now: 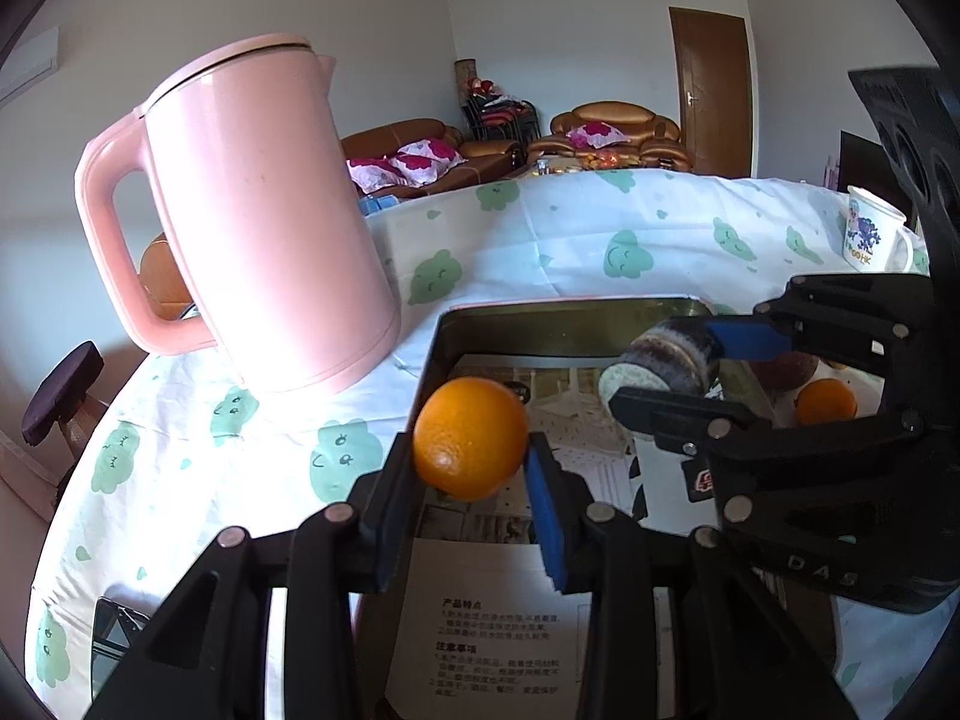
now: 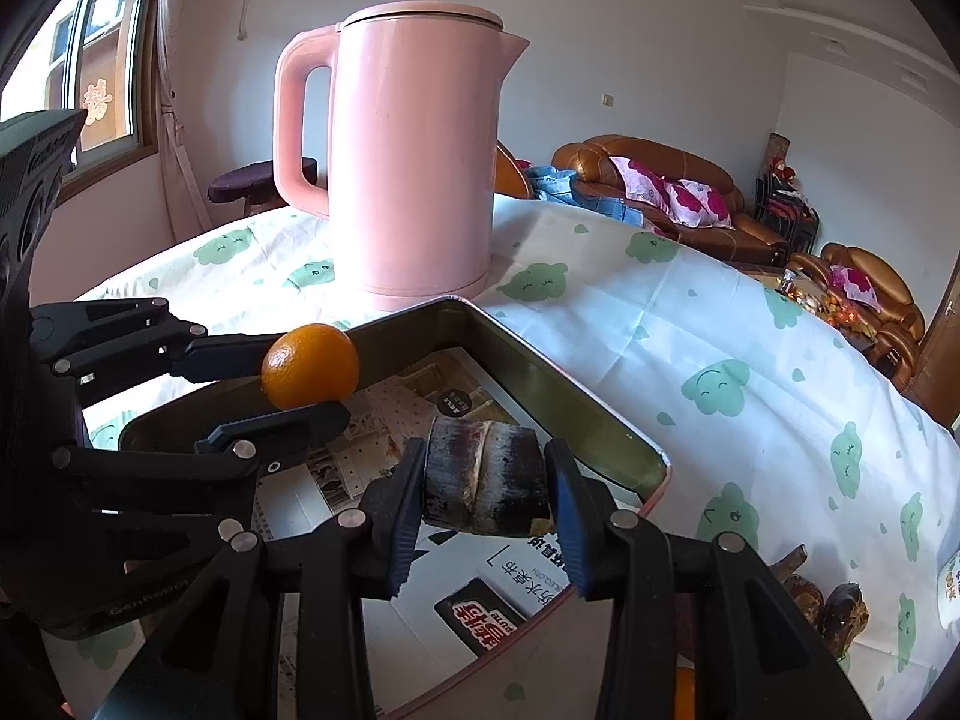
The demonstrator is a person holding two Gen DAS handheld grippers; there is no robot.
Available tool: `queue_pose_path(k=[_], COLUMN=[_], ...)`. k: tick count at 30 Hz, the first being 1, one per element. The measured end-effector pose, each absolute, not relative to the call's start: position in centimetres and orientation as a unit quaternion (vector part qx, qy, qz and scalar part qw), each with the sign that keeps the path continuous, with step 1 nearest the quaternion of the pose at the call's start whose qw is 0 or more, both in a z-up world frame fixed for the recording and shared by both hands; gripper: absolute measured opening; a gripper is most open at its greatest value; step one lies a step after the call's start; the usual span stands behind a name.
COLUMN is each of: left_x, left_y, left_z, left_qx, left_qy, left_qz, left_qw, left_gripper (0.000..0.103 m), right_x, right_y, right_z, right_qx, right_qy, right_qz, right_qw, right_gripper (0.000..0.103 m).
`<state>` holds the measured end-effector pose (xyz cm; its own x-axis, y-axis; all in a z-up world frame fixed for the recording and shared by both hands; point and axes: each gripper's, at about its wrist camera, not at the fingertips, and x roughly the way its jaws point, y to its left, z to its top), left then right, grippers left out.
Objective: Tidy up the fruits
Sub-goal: 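Open both tools to drop the orange and brown chunk into the tin, then grasp another brown chunk with the left tool while the right tool grasps a yellow-brown round fruit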
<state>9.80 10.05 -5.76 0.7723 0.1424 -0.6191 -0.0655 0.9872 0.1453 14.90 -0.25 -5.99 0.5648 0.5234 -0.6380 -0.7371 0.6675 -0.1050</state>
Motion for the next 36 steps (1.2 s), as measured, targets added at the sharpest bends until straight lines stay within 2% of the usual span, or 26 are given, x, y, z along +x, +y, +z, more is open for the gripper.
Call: queue_pose_path(k=[4, 6, 7, 8, 10, 12, 17, 25, 36], left_x=[9.4, 8.9, 8.6, 8.2, 7.2, 6.2, 3.9, 3.4, 4.3], left_y=[9.9, 9.9, 9.9, 9.9, 10.0, 9.9, 7.8, 0.0, -9.3], left_z=[-5.5, -5.0, -4.7, -4.3, -3.3, -2.4, -0.9, -2.2, -4.6], left_qx=[0.055, 0.059, 0.059, 0.058, 0.05, 0.038, 0.02, 0.024, 0.047], left_qy=[0.322, 0.31, 0.302, 0.291, 0.273, 0.256, 0.224, 0.247, 0.305], left_qz=[0.06, 0.071, 0.076, 0.08, 0.081, 0.076, 0.052, -0.04, -0.134], left_qw=[0.943, 0.946, 0.948, 0.952, 0.957, 0.963, 0.973, 0.968, 0.942], left_gripper=[0.041, 0.053, 0.067, 0.075, 0.077, 0.078, 0.093, 0.094, 0.094], right_x=[15.2, 15.1, 15.1, 15.1, 14.9, 14.4, 12.5, 9.9, 10.4], right_y=[-0.3, -0.6, -0.9, -1.3, -2.2, -3.4, -8.1, -18.6, -27.3], right_z=[-6.1, -5.9, -5.7, -5.4, -4.8, -4.1, -2.8, -2.5, -5.8], right_qx=[-0.175, -0.169, -0.164, -0.154, -0.139, -0.138, -0.127, -0.095, -0.053], right_qy=[0.301, 0.298, 0.297, 0.298, 0.3, 0.297, 0.29, 0.282, 0.338], right_qz=[0.364, 0.356, 0.355, 0.356, 0.355, 0.345, 0.316, 0.231, 0.15], right_qw=[0.864, 0.869, 0.871, 0.873, 0.874, 0.88, 0.894, 0.926, 0.928], right_gripper=[0.042, 0.044, 0.045, 0.048, 0.054, 0.054, 0.054, 0.054, 0.054])
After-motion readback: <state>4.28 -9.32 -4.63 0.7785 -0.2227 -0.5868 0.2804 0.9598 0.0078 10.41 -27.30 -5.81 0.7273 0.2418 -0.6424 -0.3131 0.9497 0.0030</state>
